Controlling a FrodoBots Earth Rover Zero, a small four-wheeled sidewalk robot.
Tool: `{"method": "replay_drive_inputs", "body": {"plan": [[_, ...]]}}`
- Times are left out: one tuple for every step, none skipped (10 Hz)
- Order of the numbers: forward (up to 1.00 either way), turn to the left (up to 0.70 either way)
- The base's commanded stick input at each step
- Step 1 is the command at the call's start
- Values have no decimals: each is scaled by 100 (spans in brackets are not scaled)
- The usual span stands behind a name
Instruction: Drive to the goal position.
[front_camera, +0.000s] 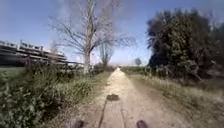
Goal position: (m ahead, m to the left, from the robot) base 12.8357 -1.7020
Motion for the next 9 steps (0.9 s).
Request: {"method": "replay_drive_inputs", "body": {"plan": [[70,0],[70,0],[70,0],[70,0],[70,0],[70,-1],[70,-9],[70,-18],[70,-26]]}}
